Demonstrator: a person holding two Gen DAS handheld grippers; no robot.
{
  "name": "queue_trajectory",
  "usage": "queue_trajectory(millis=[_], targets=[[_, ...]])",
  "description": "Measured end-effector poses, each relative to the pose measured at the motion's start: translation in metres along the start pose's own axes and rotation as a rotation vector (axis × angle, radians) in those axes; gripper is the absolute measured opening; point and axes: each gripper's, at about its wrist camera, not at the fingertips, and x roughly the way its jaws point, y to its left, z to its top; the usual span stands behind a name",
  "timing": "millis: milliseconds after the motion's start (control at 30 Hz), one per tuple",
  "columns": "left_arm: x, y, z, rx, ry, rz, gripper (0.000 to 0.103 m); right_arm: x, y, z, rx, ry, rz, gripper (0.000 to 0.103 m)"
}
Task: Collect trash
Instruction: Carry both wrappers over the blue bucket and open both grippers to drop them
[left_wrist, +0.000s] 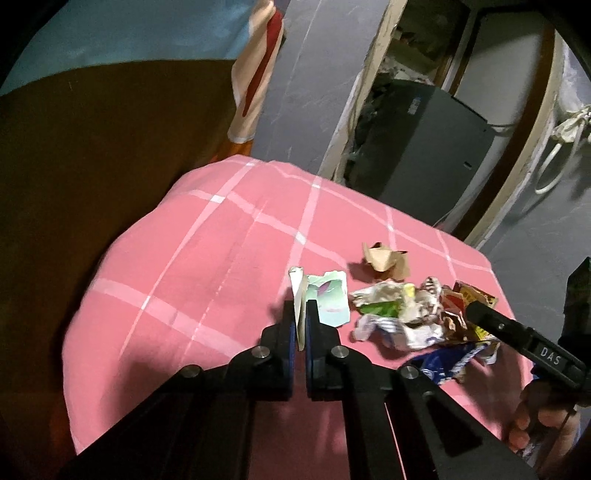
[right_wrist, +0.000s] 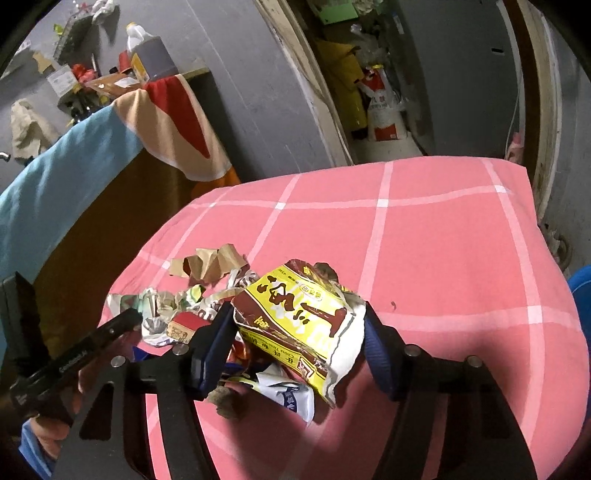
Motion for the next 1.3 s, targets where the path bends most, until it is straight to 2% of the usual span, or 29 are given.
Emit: queue_trajectory(millis=[167, 433, 667, 867, 1067, 1300], targets=[[-0.015, -0.011, -0.006, 0.026, -0.069, -0.036, 0.002, -0.017, 0.004, -0.006, -0.026, -0.066, 0.008, 0.063], [-0.049, -0.042, -0.017, 0.074, -0.235, -0.124, 0.002, -0.073, 0.016, -0.015, -0.084, -0.294, -0.002, 0.063], [-0.077, -0.085, -0.018, 0.116, -0.371, -0.215, 0.002, -0.140, 0.026, -0.024, -0.182, -0.529, -0.071, 0.063], [-0.091, -0.130, -0.019, 0.158, -0.454, -0.305, 0.002, -0.191, 0.012, -0.035, -0.208, -0.662, -0.157, 0.064], [-0.093, -0.179, -0.027, 0.204, -0.467, -0.397, 0.002, -0.232, -0.018, -0.047, -0.196, -0.728, -0.269, 0.065], [-0.072, -0.241, -0.043, 0.245, -0.377, -0.479, 0.002, -0.256, -0.063, -0.064, -0.147, -0.723, -0.377, 0.065]])
